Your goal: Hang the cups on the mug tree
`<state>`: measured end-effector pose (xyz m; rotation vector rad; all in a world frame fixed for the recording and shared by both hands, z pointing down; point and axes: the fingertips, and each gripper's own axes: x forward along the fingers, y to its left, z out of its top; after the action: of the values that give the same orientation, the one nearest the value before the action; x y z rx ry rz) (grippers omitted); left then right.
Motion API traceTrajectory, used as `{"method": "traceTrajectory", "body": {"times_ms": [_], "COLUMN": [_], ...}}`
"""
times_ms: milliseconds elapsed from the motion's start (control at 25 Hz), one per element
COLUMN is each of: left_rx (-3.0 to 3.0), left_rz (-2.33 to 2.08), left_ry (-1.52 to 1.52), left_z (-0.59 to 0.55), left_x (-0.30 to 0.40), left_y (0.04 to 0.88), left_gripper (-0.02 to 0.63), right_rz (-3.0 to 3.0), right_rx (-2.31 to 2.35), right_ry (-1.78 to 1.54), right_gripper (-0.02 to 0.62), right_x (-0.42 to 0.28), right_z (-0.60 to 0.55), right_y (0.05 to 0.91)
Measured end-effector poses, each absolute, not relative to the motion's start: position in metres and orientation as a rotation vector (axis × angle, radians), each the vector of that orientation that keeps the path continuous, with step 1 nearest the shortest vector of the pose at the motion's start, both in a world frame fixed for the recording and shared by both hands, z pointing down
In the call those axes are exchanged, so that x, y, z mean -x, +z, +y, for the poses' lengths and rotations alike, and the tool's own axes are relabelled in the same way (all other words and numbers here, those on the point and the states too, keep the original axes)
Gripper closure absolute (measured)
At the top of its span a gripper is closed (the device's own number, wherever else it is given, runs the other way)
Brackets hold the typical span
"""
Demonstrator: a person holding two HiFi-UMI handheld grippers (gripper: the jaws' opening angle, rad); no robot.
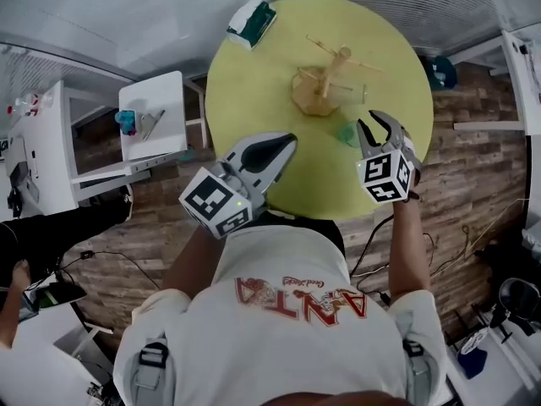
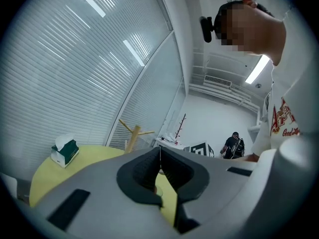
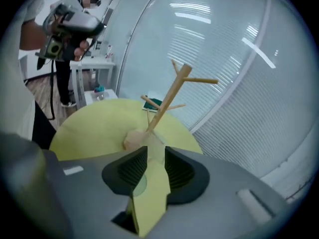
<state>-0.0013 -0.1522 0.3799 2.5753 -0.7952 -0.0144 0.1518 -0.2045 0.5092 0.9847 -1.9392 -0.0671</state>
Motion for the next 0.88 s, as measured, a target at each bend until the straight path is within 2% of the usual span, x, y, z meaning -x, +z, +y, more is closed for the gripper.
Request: {"method": "traceTrajectory", "body": {"times_ms": [200,440,880], "left_rx": [-2.599,-2.596,-2.685], "left_rz": [-0.734,-0.697,-0.701], "left_ry": [-0.013,-0.036,0.026], "left_z": [-0.148,-0.153,-0.145], "left_x": [-0.011,-0.023,-0.032], "left_y": [0.373,0.375,0.362], "left_gripper": [0.594,0.594,0.597], "right_rz": [-2.080,-2.308,-2.519], "right_rx": [-1.186,-1.481,-1.724], "right_ry": [0.026,0.128,0.228], "right_gripper": [0.549,0.592,0.592], "right_x": [-0.147,-0.146,-0.170], "right_z": [-0.174,-0.152,-0.127], "right_y": [0.472,0.421,0.369]}}
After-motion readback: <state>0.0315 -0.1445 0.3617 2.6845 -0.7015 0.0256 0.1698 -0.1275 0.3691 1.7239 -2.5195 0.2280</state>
